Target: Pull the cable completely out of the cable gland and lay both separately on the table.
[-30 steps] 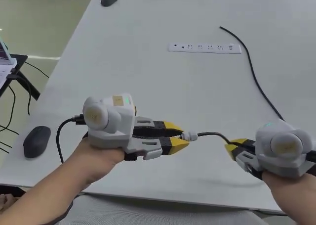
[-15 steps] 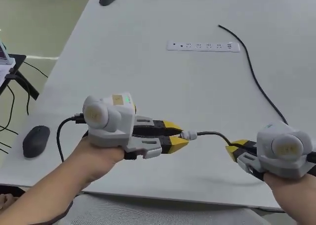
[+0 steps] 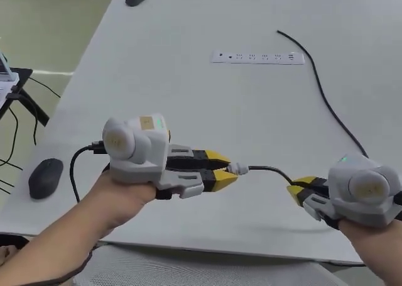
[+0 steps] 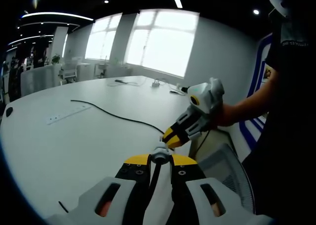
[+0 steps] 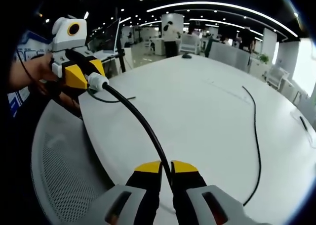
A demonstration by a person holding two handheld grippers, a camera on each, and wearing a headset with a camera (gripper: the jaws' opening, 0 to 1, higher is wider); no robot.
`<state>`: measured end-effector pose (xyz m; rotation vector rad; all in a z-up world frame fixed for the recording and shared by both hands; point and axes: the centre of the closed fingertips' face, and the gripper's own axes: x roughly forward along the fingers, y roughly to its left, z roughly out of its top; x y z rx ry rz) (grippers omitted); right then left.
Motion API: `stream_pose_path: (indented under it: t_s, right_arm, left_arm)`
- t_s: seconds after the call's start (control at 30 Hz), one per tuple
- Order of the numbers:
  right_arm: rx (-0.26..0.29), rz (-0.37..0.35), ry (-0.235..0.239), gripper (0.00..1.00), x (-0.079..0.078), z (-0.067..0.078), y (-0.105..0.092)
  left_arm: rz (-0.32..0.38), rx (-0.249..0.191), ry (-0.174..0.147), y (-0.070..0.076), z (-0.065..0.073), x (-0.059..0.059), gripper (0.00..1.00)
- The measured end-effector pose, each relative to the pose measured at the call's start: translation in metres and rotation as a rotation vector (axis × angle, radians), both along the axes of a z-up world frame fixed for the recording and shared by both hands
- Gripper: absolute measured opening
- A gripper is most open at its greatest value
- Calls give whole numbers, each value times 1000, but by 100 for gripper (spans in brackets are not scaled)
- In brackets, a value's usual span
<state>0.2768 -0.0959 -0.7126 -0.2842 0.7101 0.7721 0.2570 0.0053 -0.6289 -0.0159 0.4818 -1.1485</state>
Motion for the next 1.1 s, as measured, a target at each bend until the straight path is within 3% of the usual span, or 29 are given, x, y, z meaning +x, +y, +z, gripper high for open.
stream_pose_path:
  t_s: [0.13,0.3,0.5,0.6,0.73,1.1]
  right_arm:
    - [-23,34,-56,12,-2,10,0]
    - [-30,88,-106,17,-4,28,7]
    - [-10,187,-154,20,-7,49,33]
    - [-37,242,-183,21,-10,57,45]
    - [-89,339,-229,18,-16,63,59]
    - [-132,394,-265,10,-15,68,80]
  left_arm:
    - [1,-2,0,0,1,0,15]
    - [0,8,6,1,-2,-2,15]
    - [-2,3,8,0,-1,-2,15]
    - [-4,7,5,0,-1,-2,15]
    - [-8,10,9,-1,-2,-4,15]
    - [-16,19,2,-4,-3,-2,15]
